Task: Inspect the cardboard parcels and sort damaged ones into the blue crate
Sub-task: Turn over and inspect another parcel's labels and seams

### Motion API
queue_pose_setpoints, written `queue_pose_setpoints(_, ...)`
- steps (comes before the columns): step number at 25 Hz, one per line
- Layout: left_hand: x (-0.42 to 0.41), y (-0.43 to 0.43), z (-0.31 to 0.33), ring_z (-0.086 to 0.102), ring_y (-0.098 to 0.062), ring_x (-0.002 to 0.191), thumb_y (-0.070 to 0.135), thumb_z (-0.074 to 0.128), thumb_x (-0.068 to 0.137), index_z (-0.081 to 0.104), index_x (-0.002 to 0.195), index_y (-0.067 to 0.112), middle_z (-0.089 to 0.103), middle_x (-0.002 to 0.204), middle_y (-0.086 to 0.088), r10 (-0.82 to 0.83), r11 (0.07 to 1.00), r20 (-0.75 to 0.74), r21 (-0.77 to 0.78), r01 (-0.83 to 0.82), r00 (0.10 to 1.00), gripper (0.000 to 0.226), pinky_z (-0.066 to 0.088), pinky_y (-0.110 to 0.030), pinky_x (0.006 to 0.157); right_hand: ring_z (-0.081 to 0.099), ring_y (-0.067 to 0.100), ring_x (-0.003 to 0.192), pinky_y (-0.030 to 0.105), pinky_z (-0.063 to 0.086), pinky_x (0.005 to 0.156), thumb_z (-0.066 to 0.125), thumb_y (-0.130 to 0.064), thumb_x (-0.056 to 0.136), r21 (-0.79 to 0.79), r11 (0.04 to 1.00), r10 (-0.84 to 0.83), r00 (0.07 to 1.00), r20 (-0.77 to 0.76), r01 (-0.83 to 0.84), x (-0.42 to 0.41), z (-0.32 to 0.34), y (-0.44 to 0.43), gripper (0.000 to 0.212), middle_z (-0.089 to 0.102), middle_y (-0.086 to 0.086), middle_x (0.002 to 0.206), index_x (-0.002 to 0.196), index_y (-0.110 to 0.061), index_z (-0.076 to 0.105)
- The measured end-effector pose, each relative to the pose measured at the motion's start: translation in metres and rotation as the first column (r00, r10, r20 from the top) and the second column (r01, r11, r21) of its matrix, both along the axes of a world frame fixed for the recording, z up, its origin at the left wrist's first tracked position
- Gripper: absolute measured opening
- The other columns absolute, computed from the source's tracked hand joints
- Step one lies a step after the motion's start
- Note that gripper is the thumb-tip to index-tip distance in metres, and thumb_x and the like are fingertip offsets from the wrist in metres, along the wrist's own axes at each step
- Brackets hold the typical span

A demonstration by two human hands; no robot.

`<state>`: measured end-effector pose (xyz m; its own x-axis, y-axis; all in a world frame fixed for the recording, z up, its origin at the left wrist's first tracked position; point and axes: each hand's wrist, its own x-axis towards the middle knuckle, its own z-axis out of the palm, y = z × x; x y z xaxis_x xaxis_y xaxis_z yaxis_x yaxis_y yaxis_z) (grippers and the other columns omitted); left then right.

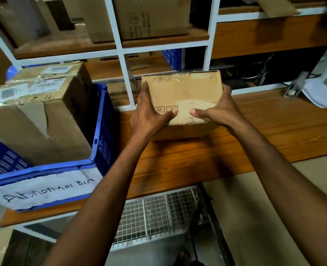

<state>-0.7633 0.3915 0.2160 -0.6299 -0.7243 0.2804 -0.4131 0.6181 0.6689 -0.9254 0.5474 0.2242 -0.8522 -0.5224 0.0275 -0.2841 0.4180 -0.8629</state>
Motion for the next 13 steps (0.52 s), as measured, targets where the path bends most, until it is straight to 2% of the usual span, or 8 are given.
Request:
queue_pose_setpoints(3, 0.003, -0.006, 0.001, 0.024, -0.032, 0.154, 0.05, 0.089, 0.073, -0.006, 0.165, 0.031, 0.012, 0.173, -0.004, -0.086, 0.995, 0.018, 0.058, 0.085, 0.996, 0.134, 0.035, -0.059, 0.117, 0.042, 0.014, 0.127, 0.036, 0.041, 0.111, 0.097, -0.012, 0.062, 0.002, 0.994, 0.106, 0.993, 0.056, -0.106, -0.002, 0.004, 0.014, 0.136, 0.046, -0.007, 0.138, 0.162, -0.025, 0.005)
queue_pose_setpoints(5, 0.006, -0.013, 0.003, 0.018, -0.032, 0.156, 0.043, 0.093, 0.07, -0.006, 0.165, 0.032, 0.006, 0.174, -0.005, -0.132, 0.989, 0.046, 0.068, 0.129, 0.99, 0.138, 0.029, -0.058, 0.12, 0.045, 0.015, 0.126, 0.04, 0.045, 0.11, 0.097, -0.004, 0.059, -0.018, 0.992, 0.127, 0.991, 0.053, -0.126, -0.006, 0.004, 0.02, 0.136, 0.048, -0.013, 0.131, 0.162, -0.031, 0.011)
queue_pose_setpoints(8, 0.012, -0.013, 0.004, 0.031, -0.024, 0.15, 0.035, 0.09, 0.076, 0.01, 0.166, 0.029, 0.022, 0.17, -0.002, -0.153, 0.988, -0.012, 0.034, 0.153, 0.988, 0.121, 0.04, -0.046, 0.114, 0.053, 0.015, 0.121, 0.037, 0.05, 0.101, 0.091, 0.001, 0.067, -0.097, 0.987, 0.136, 0.988, 0.076, -0.128, -0.011, -0.001, 0.027, 0.122, 0.055, -0.016, 0.124, 0.161, -0.035, 0.023)
queue_pose_setpoints(11, 0.016, -0.02, 0.007, 0.045, 0.004, 0.127, 0.017, 0.083, 0.086, 0.025, 0.163, 0.029, 0.033, 0.163, 0.007, -0.238, 0.939, -0.219, 0.198, 0.282, 0.946, 0.097, 0.052, -0.017, 0.095, 0.058, 0.017, 0.122, 0.035, 0.052, 0.098, 0.082, -0.002, 0.081, -0.167, 0.98, 0.119, 0.989, 0.087, -0.104, -0.025, -0.001, 0.03, 0.099, 0.062, -0.006, 0.136, 0.16, -0.031, 0.032)
queue_pose_setpoints(13, 0.018, -0.025, 0.003, 0.053, -0.001, 0.128, 0.012, 0.076, 0.092, 0.041, 0.158, 0.024, 0.043, 0.159, 0.004, -0.224, 0.917, -0.34, 0.244, 0.315, 0.913, 0.076, 0.057, -0.02, 0.094, 0.062, 0.017, 0.122, 0.032, 0.055, 0.096, 0.077, -0.006, 0.088, -0.21, 0.974, 0.112, 0.989, 0.095, -0.09, -0.033, -0.005, 0.03, 0.082, 0.066, -0.002, 0.135, 0.157, -0.028, 0.039)
